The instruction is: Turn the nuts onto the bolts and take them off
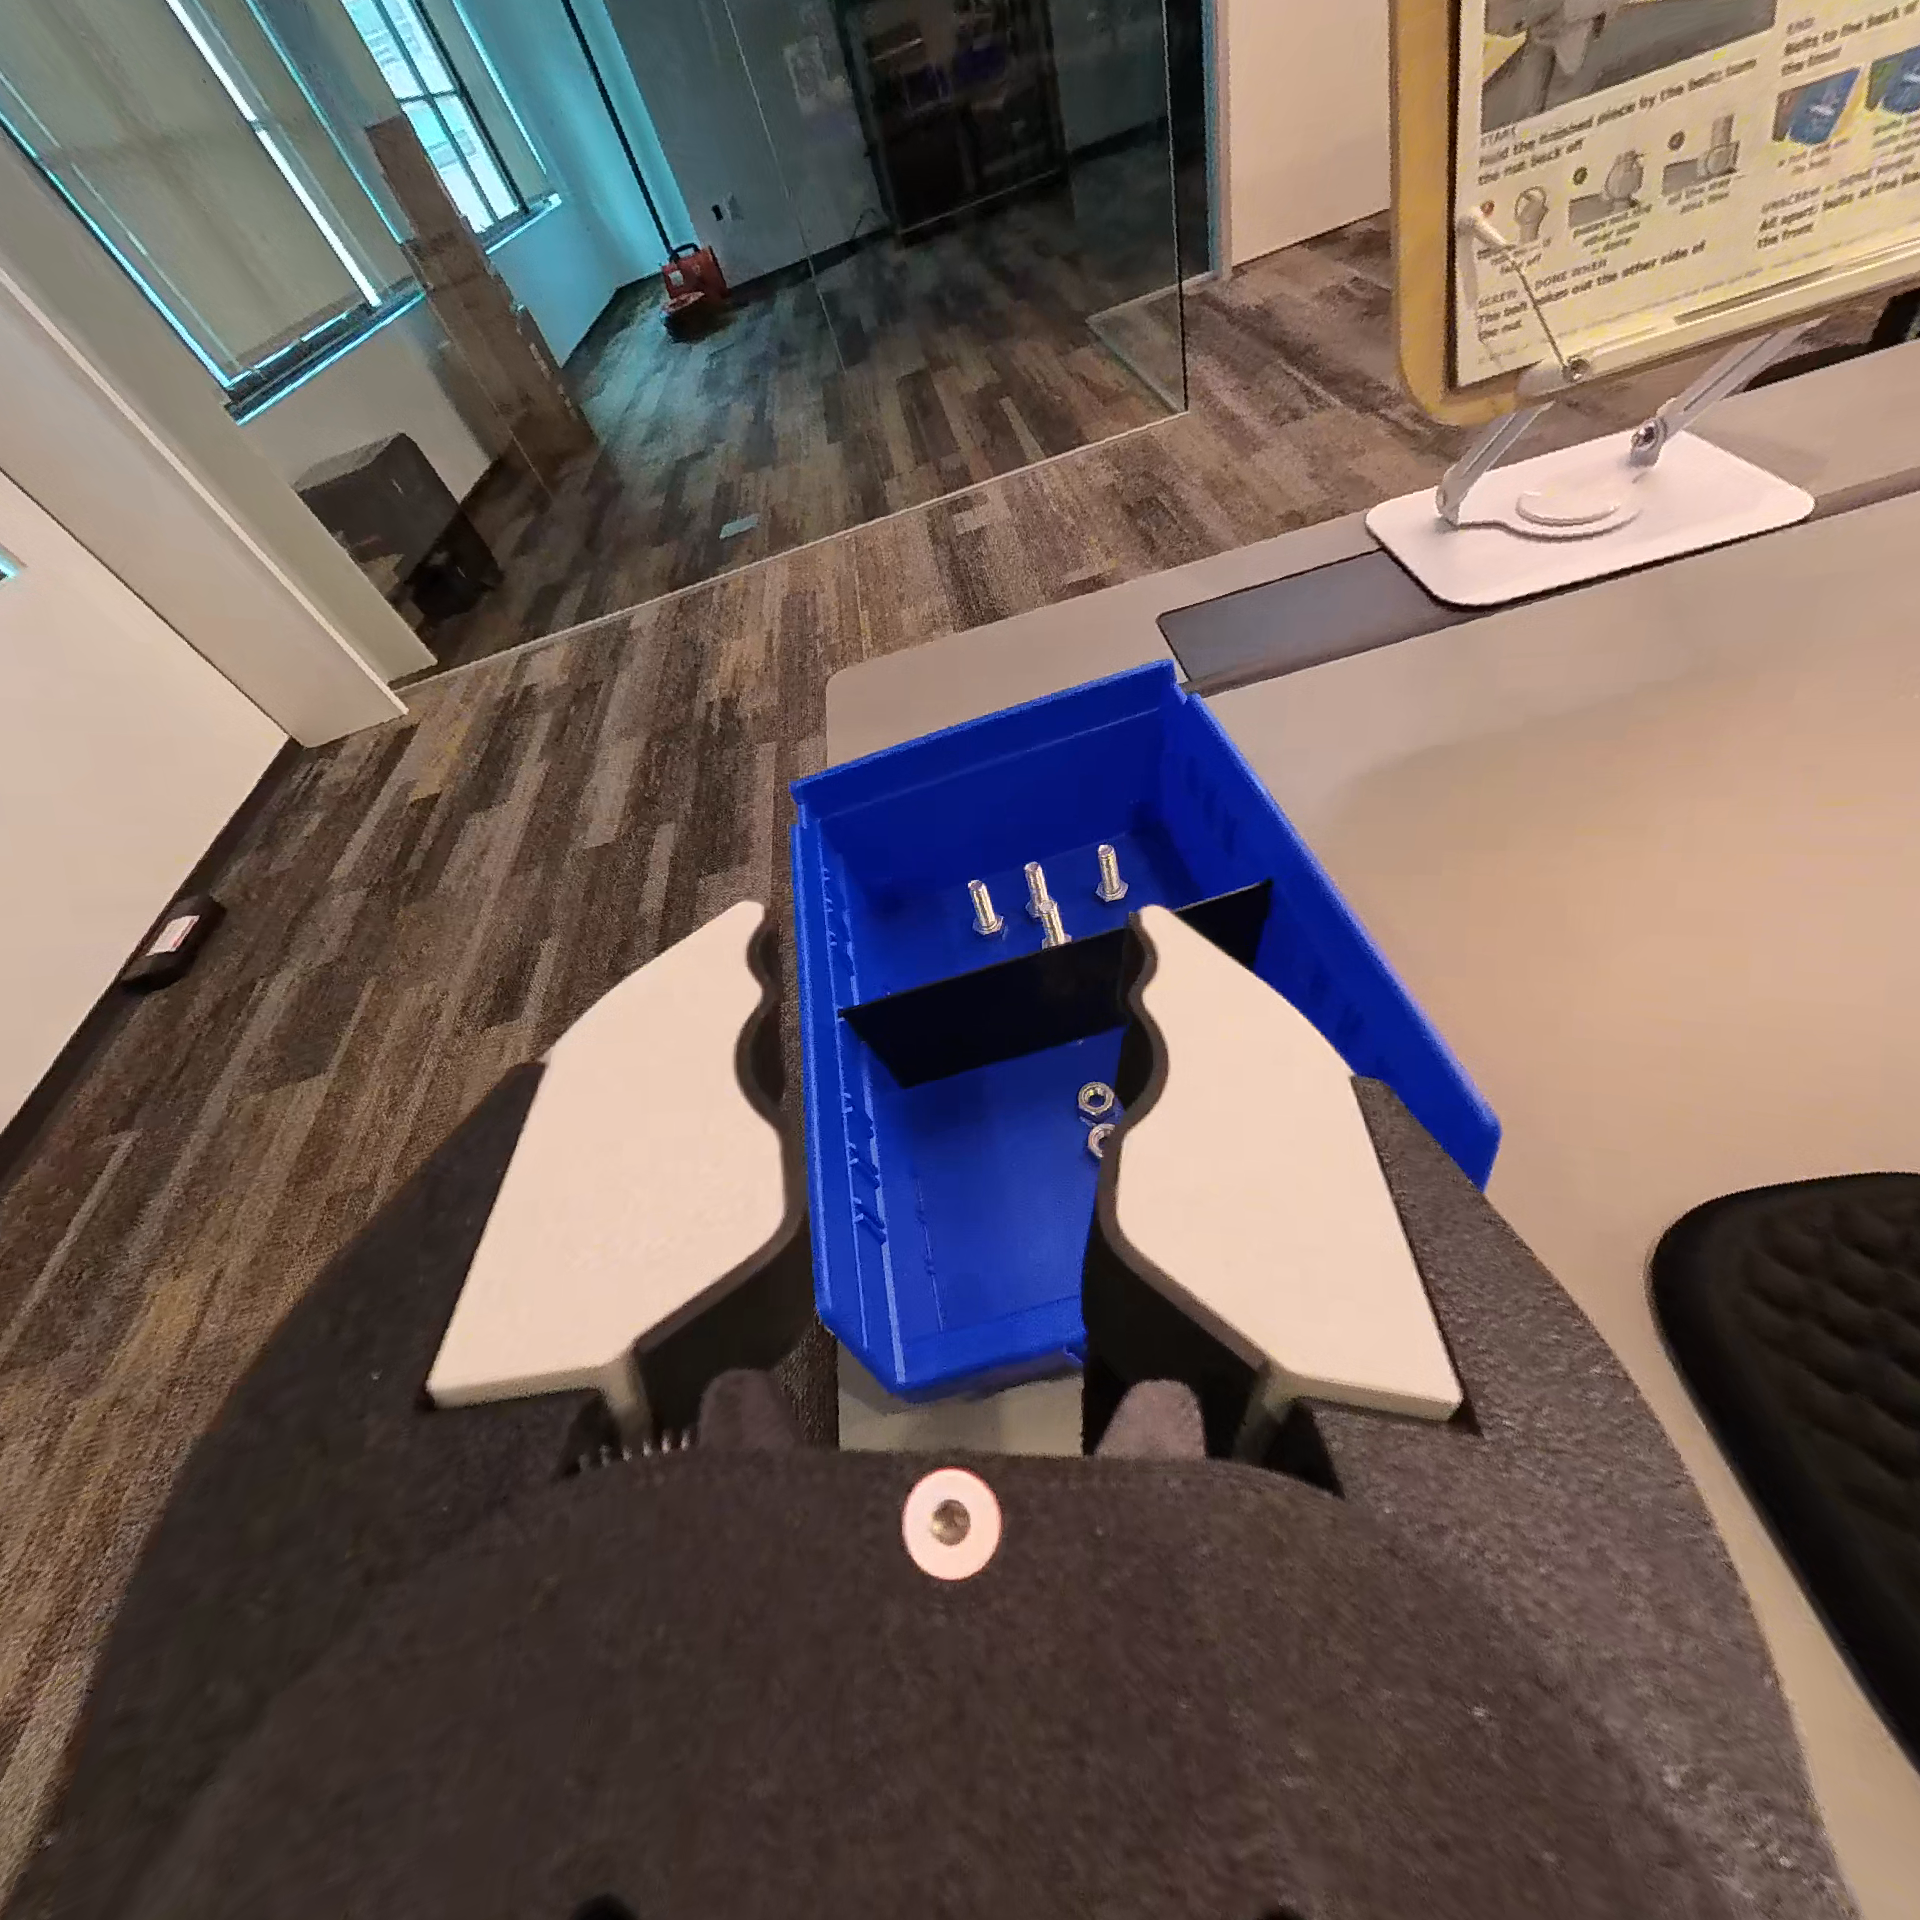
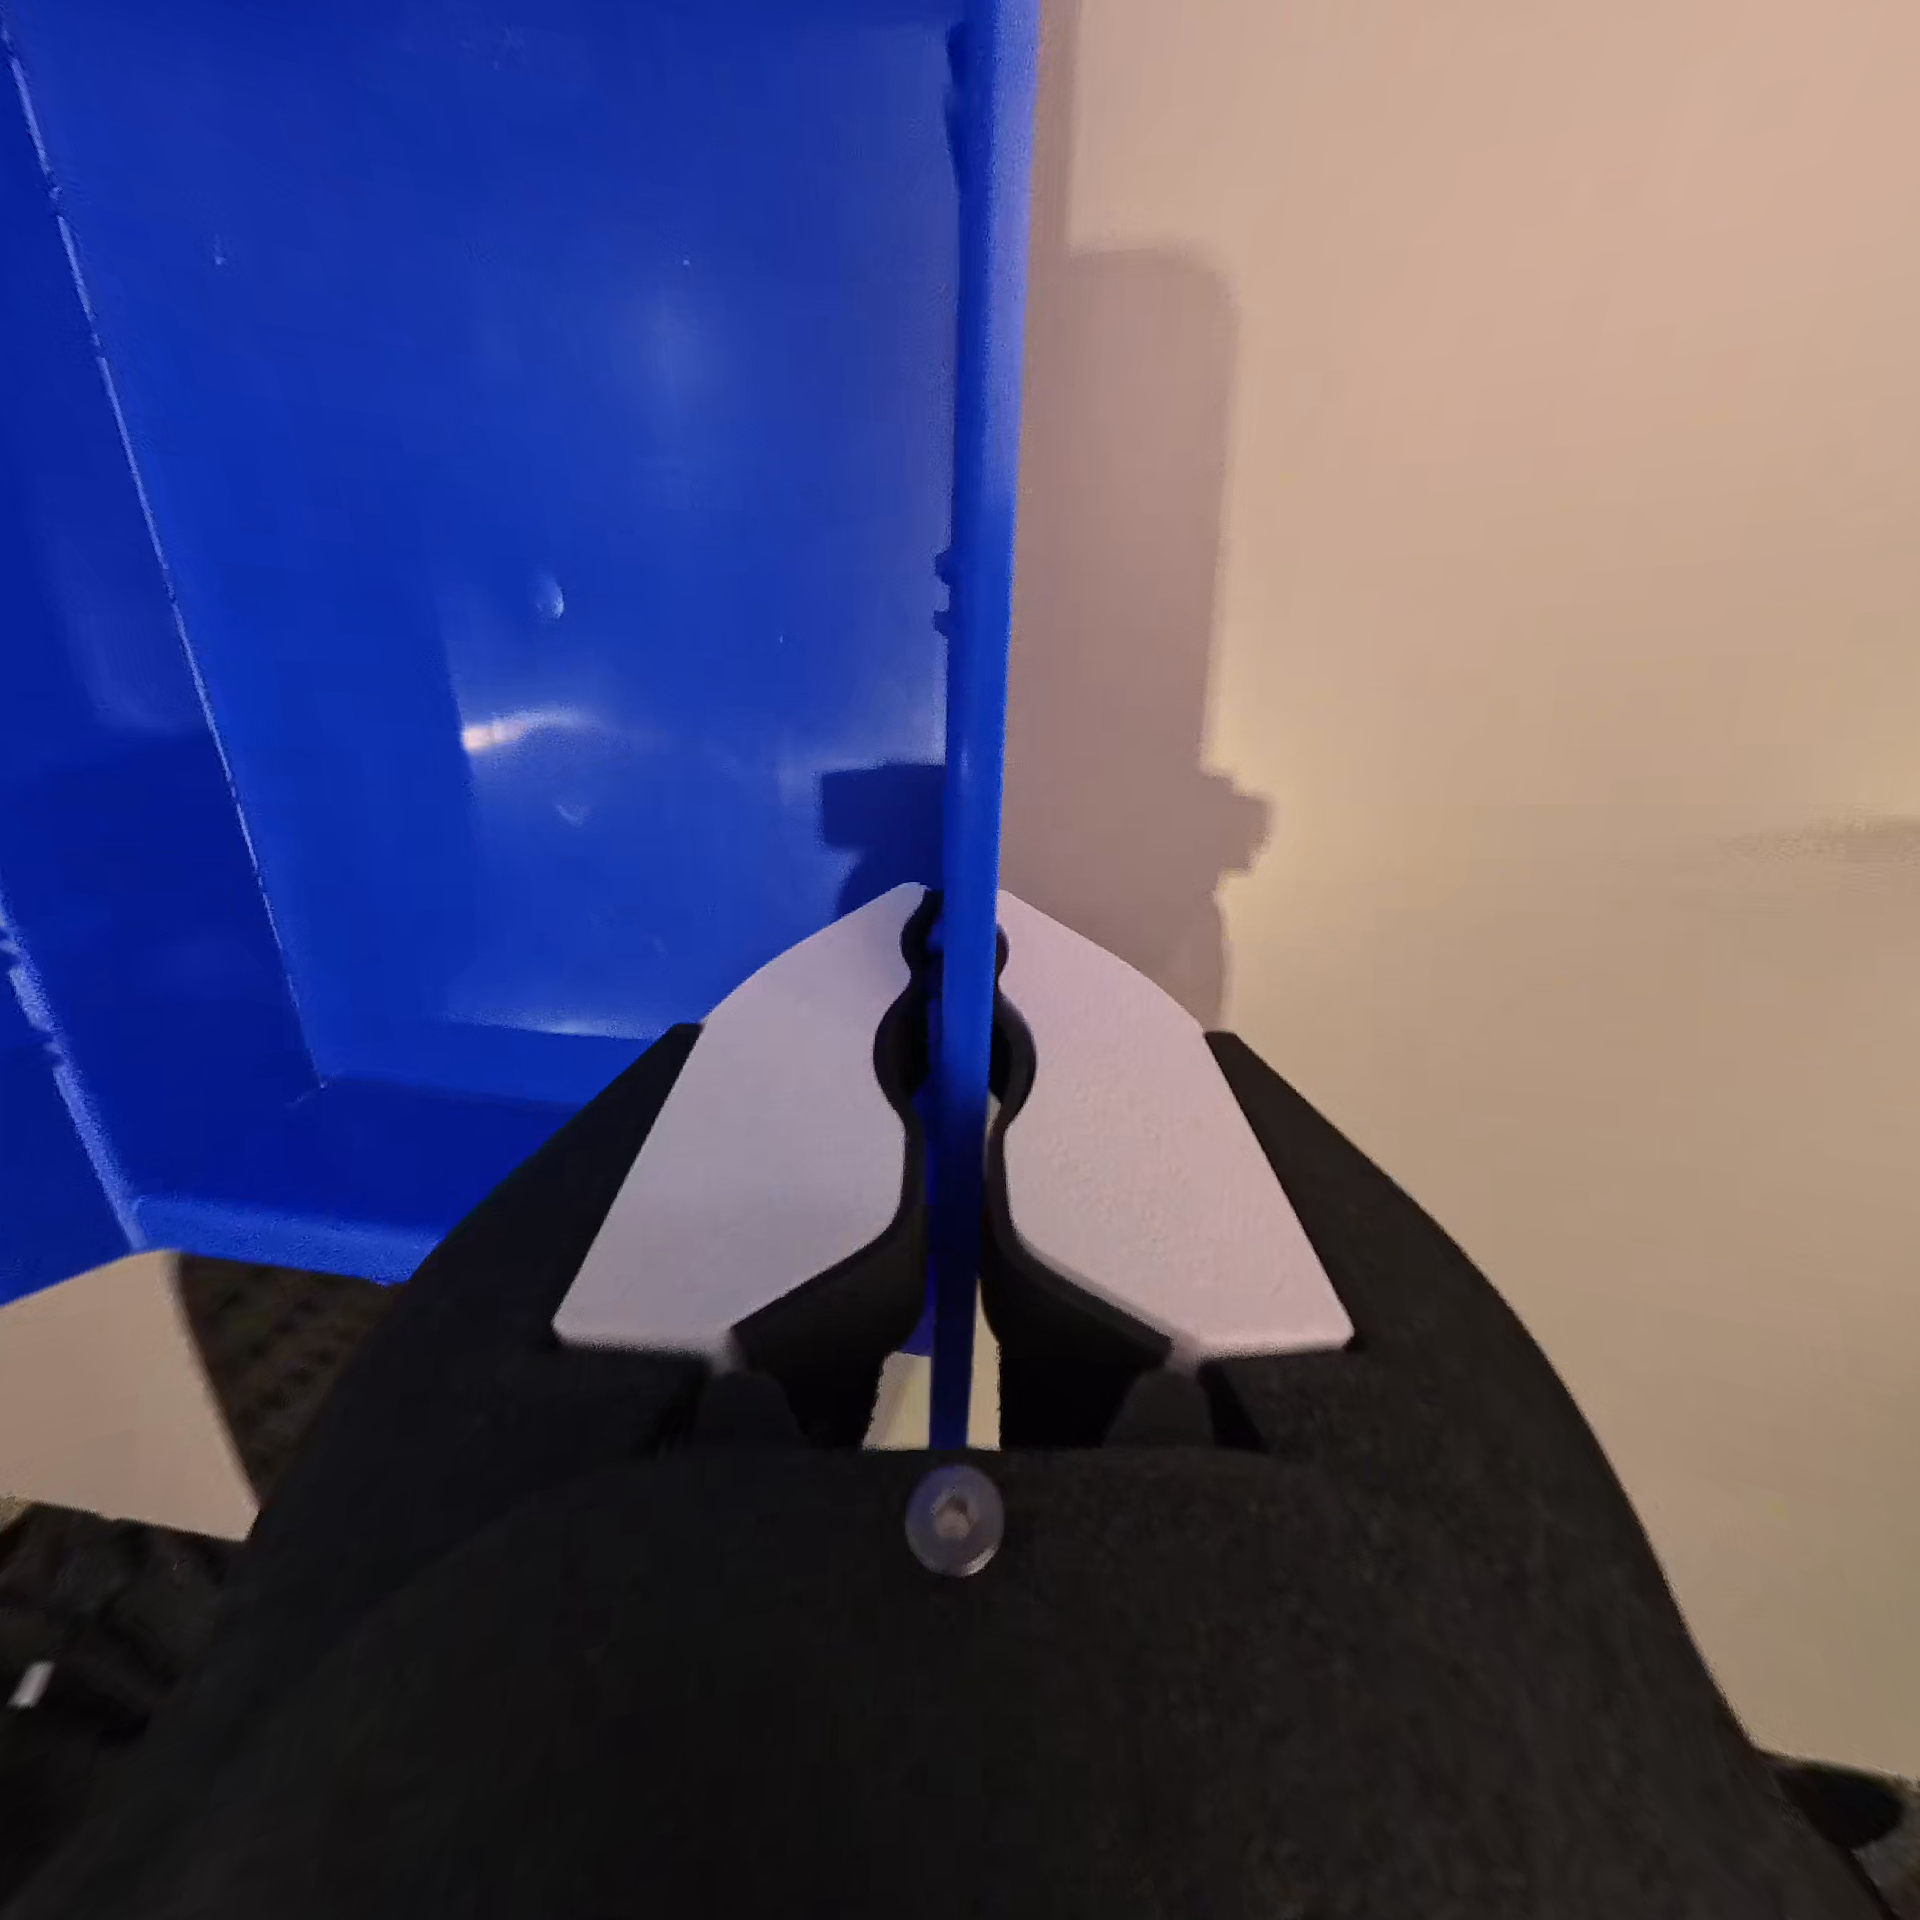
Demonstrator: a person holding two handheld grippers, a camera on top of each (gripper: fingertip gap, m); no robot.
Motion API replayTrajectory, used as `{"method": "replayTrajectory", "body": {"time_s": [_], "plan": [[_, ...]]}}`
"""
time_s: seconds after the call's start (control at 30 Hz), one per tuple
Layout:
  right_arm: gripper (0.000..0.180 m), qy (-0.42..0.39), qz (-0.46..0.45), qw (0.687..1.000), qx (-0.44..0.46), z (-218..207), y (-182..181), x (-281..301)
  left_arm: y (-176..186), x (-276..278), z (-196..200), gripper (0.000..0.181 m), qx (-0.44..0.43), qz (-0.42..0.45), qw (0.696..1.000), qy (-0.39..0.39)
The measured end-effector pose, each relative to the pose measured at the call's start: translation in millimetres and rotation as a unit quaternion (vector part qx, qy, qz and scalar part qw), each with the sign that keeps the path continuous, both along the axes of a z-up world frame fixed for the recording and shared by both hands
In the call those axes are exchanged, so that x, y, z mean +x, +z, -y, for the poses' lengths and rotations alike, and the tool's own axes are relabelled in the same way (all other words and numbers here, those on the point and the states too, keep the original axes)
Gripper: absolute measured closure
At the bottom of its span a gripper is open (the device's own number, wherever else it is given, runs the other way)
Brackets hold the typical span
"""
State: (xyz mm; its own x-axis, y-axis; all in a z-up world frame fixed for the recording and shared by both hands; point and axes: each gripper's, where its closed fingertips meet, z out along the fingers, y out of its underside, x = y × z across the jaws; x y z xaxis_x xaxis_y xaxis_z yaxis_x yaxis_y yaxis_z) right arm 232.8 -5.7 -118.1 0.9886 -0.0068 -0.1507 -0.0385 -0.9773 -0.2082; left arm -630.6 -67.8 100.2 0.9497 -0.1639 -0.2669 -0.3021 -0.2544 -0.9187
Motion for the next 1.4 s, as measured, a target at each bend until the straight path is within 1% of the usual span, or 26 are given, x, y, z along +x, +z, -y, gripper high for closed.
{"method": "replayTrajectory", "body": {"time_s": [0.13, 0.27, 0.4, 0.47, 0.57, 0.67, 0.7, 0.73, 0.8, 0.83, 0.9, 1.0, 1.07, 1.1, 1.17, 1.23, 1.27, 1.33, 1.4], "plan": [[0.174, -0.010, 0.008, 1.000, -0.010, 34, -1, 79, 0, -2, -1, 0.118, -0.014, 0.003, 1.000, 0.016], [0.174, -0.023, 0.004, 1.000, -0.020, 59, -2, 127, 3, -1, -5, 0.118, -0.017, 0.002, 0.999, 0.027], [0.174, -0.001, 0.013, 1.000, -0.027, 68, -2, 146, 3, 7, -12, 0.117, -0.021, 0.002, 0.999, 0.027], [0.174, -0.005, 0.016, 1.000, -0.023, 68, -2, 153, 1, 10, -15, 0.117, -0.028, -0.001, 0.999, 0.027], [0.174, -0.007, 0.005, 1.000, -0.015, 68, -2, 155, -1, 14, -15, 0.117, -0.031, -0.005, 0.999, 0.024], [0.174, 0.010, 0.024, 1.000, 0.001, 68, -3, 156, -2, 19, -13, 0.115, -0.031, 0.005, 0.999, 0.017], [0.164, 0.022, 0.040, 0.999, 0.008, 68, -3, 157, -2, 21, -11, 0.114, -0.032, 0.015, 0.999, 0.012], [0.146, 0.032, 0.058, 0.998, 0.011, 69, -3, 158, -3, 23, -10, 0.112, -0.036, 0.024, 0.999, 0.008], [0.142, 0.040, 0.098, 0.994, 0.021, 73, 3, 164, -1, 23, -6, 0.114, -0.037, 0.029, 0.999, 0.006], [0.140, 0.041, 0.120, 0.991, 0.041, 72, 11, 167, 2, 20, -2, 0.114, -0.038, 0.023, 0.999, 0.008], [0.133, 0.036, 0.141, 0.985, 0.090, 71, 33, 167, 17, 11, 5, 0.113, -0.045, 0.001, 0.999, 0.022], [0.120, 0.021, 0.167, 0.975, 0.143, 75, 88, 164, 67, 2, 10, 0.111, -0.043, -0.022, 0.998, 0.050], [0.113, 0.008, 0.176, 0.966, 0.191, 73, 143, 151, 109, 9, 8, 0.109, -0.032, -0.024, 0.997, 0.069], [0.112, 0.007, 0.167, 0.959, 0.229, 69, 175, 136, 130, 18, 6, 0.108, -0.022, -0.023, 0.997, 0.069], [0.116, -0.005, 0.153, 0.938, 0.311, 62, 241, 101, 170, 40, -2, 0.104, 0.013, -0.023, 0.997, 0.073], [0.119, -0.018, 0.124, 0.909, 0.398, 55, 304, 56, 198, 69, -12, 0.101, 0.045, -0.026, 0.996, 0.069], [0.118, -0.020, 0.100, 0.892, 0.440, 53, 332, 30, 205, 85, -17, 0.100, 0.052, -0.021, 0.996, 0.063], [0.116, -0.015, 0.066, 0.859, 0.507, 49, 377, -23, 208, 120, -30, 0.094, 0.053, 0.005, 0.997, 0.050], [0.109, 0.002, 0.047, 0.826, 0.562, 44, 403, -77, 196, 161, -43, 0.092, 0.043, 0.042, 0.998, 0.026]]}}
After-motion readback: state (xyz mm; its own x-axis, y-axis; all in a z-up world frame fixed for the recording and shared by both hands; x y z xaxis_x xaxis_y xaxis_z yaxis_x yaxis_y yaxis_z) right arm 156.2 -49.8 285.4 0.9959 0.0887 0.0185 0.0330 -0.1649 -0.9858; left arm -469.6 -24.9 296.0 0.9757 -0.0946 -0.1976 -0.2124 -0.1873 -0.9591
